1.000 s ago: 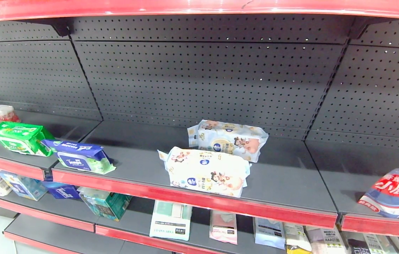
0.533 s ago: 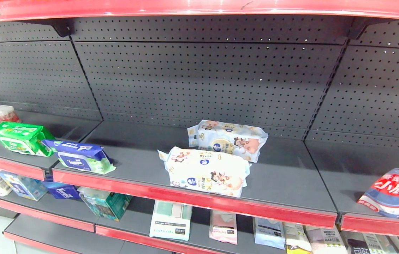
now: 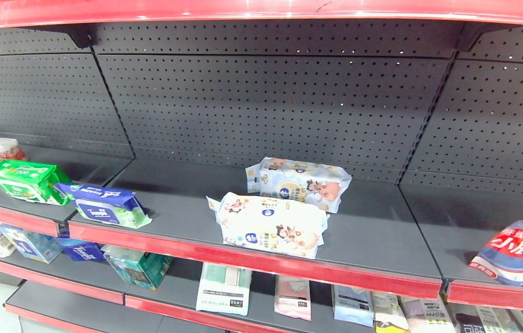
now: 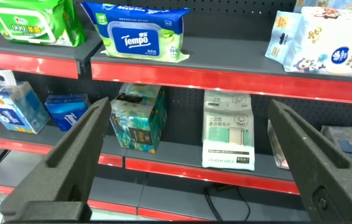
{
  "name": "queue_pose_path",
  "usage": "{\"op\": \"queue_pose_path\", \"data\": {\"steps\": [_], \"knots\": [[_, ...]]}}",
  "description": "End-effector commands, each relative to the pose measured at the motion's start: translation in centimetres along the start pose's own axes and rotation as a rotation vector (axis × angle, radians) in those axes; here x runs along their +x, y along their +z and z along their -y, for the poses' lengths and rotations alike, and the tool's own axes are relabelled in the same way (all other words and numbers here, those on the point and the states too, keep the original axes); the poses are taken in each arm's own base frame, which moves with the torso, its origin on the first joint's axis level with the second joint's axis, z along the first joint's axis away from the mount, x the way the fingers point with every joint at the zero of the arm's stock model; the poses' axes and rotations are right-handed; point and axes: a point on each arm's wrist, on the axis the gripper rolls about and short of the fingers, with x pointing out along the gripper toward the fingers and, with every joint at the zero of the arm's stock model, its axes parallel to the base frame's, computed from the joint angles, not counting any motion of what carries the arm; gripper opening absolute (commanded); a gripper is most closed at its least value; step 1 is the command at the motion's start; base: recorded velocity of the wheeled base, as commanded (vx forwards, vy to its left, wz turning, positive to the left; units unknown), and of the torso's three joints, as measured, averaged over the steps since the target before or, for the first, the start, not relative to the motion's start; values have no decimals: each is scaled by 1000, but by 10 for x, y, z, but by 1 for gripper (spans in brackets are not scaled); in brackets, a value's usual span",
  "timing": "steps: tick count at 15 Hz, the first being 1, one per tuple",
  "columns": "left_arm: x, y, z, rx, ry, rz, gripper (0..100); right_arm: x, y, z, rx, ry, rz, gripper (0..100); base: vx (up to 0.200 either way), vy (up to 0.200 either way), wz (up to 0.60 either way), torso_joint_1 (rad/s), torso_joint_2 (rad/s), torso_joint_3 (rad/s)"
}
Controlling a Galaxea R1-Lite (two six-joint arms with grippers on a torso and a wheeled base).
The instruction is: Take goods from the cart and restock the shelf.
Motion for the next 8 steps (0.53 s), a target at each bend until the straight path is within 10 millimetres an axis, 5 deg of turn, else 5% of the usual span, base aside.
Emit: {"op": "queue_pose_path", "data": {"steps": [1,7,8], "knots": [[0,0,0,0,3,4,100,0,0,0,2,-2,-5,100,0,0,0,0,0,0],[-1,0,0,0,5,8,100,0,0,0,24,-3,-5,100,0,0,0,0,0,0],[-1,0,0,0,5,10,100,0,0,0,24,-3,-5,100,0,0,-600,2,2,2]]}}
